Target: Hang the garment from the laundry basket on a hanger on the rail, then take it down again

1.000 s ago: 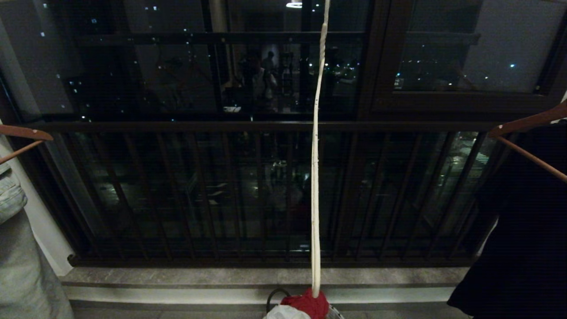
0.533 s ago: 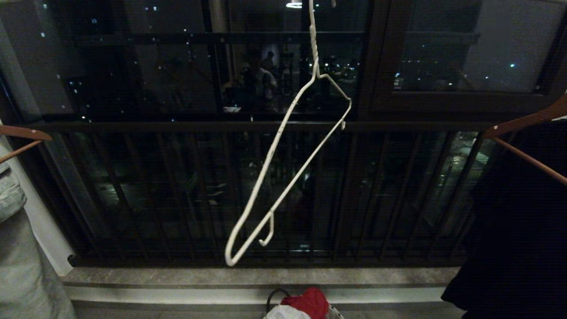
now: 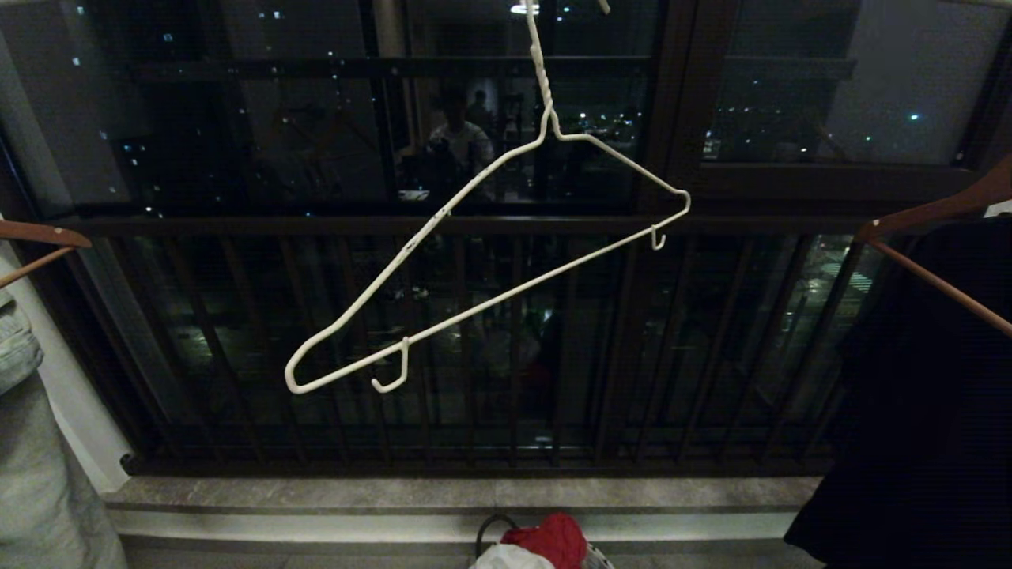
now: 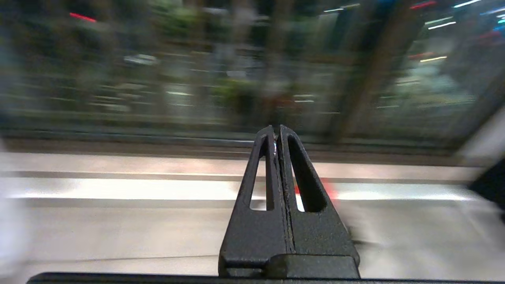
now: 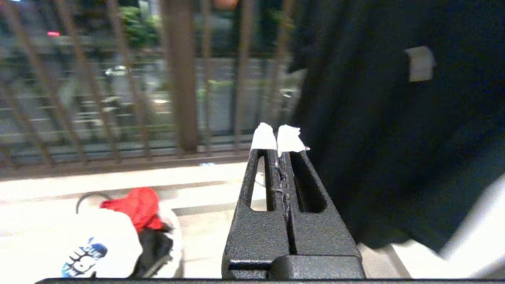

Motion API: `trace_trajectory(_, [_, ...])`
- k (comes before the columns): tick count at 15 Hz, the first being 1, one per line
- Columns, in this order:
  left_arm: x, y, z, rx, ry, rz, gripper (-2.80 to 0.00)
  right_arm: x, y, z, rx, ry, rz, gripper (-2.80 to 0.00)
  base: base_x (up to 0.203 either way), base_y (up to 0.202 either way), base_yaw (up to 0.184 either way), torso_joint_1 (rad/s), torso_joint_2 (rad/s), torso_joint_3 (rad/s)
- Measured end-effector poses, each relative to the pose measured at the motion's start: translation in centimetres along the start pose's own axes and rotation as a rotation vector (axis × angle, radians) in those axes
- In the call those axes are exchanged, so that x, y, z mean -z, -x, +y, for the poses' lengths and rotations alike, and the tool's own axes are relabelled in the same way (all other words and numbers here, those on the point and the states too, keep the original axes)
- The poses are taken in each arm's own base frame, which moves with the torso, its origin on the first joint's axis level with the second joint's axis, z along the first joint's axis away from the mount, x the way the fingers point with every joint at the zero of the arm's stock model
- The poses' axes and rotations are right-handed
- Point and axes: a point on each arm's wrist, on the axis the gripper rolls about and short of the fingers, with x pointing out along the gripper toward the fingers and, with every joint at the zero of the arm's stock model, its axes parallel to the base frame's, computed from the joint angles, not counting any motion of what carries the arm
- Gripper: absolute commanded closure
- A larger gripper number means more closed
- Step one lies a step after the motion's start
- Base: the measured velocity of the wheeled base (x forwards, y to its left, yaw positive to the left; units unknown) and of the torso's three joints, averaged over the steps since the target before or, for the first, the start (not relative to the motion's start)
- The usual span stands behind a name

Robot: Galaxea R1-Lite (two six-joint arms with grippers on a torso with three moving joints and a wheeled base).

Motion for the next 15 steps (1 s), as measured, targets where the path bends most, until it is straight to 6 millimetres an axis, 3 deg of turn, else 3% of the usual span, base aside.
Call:
trace_trajectory(3, [2.4, -2.0, 0.9, -0.121, -0.148, -0.034, 0.00, 3.9, -3.2, 1.0, -0.055, -0.006, -0.050, 0.00, 0.000, 0.000, 0.000, 0.000, 0.00, 0.000])
trace_trajectory(6, [3.6, -2.5, 1.1, -0.135, -0.186, -0.009, 0.00, 6.0, -4.9, 1.7, -0.136, -0.020, -0.148, 0.00, 0.000, 0.000, 0.000, 0.000, 0.00, 0.000])
trace_trajectory(9, [3.8, -2.6, 1.1, -0.122, -0.182, -0.006, 0.00, 7.5, -5.2, 1.9, -0.196, -0.006, -0.060, 0.00, 0.000, 0.000, 0.000, 0.000, 0.00, 0.000])
trace_trajectory(15, [3.8, -2.6, 1.1, -0.126, -0.145, -0.006, 0.00, 7.6, -5.2, 1.9, -0.196, -0.047, -0.049, 0.00, 0.000, 0.000, 0.000, 0.000, 0.00, 0.000])
